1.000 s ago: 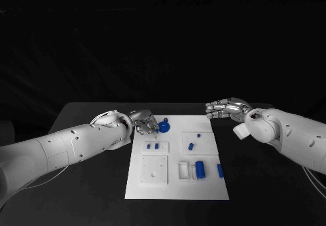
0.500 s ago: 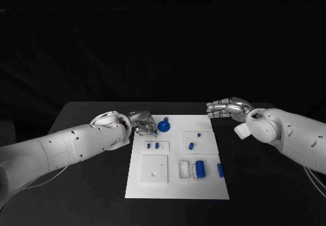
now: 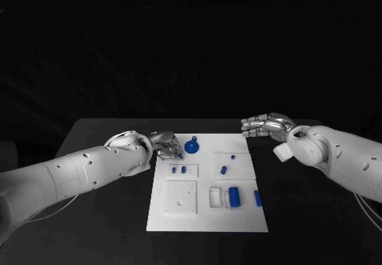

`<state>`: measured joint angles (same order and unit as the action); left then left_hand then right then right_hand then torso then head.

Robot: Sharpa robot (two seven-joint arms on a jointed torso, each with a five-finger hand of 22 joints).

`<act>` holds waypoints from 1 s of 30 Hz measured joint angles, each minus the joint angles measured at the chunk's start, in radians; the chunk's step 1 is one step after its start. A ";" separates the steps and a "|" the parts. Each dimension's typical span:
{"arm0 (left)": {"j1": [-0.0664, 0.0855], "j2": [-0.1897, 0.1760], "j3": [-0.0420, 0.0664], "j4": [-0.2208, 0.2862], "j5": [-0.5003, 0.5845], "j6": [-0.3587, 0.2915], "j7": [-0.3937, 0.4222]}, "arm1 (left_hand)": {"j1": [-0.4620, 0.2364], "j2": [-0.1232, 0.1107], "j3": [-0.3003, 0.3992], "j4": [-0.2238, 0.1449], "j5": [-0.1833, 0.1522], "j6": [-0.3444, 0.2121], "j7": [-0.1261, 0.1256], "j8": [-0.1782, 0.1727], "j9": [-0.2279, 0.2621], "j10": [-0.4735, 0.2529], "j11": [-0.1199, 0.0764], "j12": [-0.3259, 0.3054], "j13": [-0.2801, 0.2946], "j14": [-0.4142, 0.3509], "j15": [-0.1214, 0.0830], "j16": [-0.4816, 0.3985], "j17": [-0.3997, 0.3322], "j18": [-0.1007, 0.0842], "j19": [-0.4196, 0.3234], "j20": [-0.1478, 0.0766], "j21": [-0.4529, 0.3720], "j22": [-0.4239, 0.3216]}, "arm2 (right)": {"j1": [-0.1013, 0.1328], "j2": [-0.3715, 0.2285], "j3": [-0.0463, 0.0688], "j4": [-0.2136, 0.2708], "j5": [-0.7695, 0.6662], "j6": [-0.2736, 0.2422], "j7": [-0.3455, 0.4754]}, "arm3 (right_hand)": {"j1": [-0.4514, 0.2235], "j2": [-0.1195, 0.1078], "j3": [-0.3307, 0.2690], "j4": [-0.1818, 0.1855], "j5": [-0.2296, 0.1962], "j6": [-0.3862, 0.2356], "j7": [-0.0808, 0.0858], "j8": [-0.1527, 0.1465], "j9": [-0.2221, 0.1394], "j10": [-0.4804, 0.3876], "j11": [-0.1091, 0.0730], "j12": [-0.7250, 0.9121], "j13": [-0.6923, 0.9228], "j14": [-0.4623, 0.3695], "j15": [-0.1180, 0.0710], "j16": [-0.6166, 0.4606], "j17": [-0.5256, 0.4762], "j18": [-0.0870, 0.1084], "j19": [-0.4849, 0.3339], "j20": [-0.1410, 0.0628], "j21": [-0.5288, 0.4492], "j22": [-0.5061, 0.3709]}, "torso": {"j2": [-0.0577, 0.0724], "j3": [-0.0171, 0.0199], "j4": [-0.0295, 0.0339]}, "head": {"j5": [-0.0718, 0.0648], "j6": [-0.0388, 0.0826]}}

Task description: Assemble the parts on the task board

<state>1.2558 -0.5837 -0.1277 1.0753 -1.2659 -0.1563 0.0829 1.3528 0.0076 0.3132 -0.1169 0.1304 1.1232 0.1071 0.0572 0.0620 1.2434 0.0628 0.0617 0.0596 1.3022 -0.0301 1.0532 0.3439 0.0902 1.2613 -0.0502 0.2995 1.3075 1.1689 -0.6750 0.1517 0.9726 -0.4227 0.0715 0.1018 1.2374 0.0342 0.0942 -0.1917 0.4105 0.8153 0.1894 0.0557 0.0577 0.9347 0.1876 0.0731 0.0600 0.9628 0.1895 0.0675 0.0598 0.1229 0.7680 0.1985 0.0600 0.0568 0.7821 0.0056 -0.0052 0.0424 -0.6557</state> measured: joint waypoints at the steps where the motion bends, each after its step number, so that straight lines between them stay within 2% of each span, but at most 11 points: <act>1: 0.000 0.001 -0.001 -0.002 0.000 0.002 0.000 | 0.001 -0.001 0.000 0.000 0.000 0.000 0.000 0.000 0.000 -0.001 -0.001 0.000 0.000 0.000 0.000 0.000 0.000 0.000 0.000 0.000 0.000 0.000 | 0.000 0.000 0.000 0.000 0.000 0.000 0.000 | 0.000 0.000 0.000 0.000 0.000 0.000 0.000 0.000 0.000 0.000 0.000 0.000 0.000 0.000 0.000 0.000 0.000 0.000 0.000 0.000 0.000 0.000 | 0.000 0.0001 0.0000 | 0.000 0.000; 3: -0.001 0.002 -0.001 -0.005 0.000 0.004 0.000 | 0.001 -0.001 0.000 0.000 0.000 -0.003 0.003 0.000 0.000 -0.004 -0.003 0.000 0.000 0.000 0.000 0.000 0.000 -0.005 0.000 0.000 0.000 0.000 | 0.000 0.000 0.000 0.000 0.000 0.000 0.000 | 0.000 0.000 0.000 0.000 0.000 0.000 0.000 0.000 0.000 0.000 0.000 0.000 0.000 0.000 0.000 0.000 0.000 0.000 0.000 0.000 0.000 0.000 | 0.000 0.0002 -0.0004 | 0.000 -0.001; 30: -0.012 0.022 -0.006 -0.030 0.005 0.011 0.001 | 0.001 -0.001 0.000 0.000 0.000 -0.003 0.003 0.000 0.000 -0.007 0.000 0.000 0.000 0.000 0.000 0.000 -0.001 -0.005 0.000 0.000 -0.004 0.001 | 0.000 0.004 0.000 -0.002 0.000 0.000 0.000 | 0.000 0.000 0.000 0.000 0.000 0.000 0.000 0.000 0.000 0.000 0.000 0.000 0.000 0.000 0.000 0.000 0.000 0.000 0.000 0.000 0.000 0.000 | 0.000 0.0006 -0.0011 | 0.001 -0.003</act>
<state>1.2435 -0.5622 -0.1341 1.0455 -1.2608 -0.1450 0.0837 1.3534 0.0070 0.3132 -0.1169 0.1305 1.1197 0.1103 0.0571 0.0618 1.2364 0.0628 0.0617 0.0596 1.3022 -0.0301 1.0532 0.3431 0.0852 1.2613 -0.0502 0.2957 1.3080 1.1688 -0.6712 0.1517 0.9702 -0.4227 0.0717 0.1021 1.2374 0.0342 0.0942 -0.1917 0.4105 0.8153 0.1894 0.0558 0.0577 0.9347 0.1876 0.0731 0.0600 0.9628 0.1895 0.0675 0.0599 0.1228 0.7680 0.1985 0.0600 0.0568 0.7821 0.0061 -0.0062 0.0430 -0.6589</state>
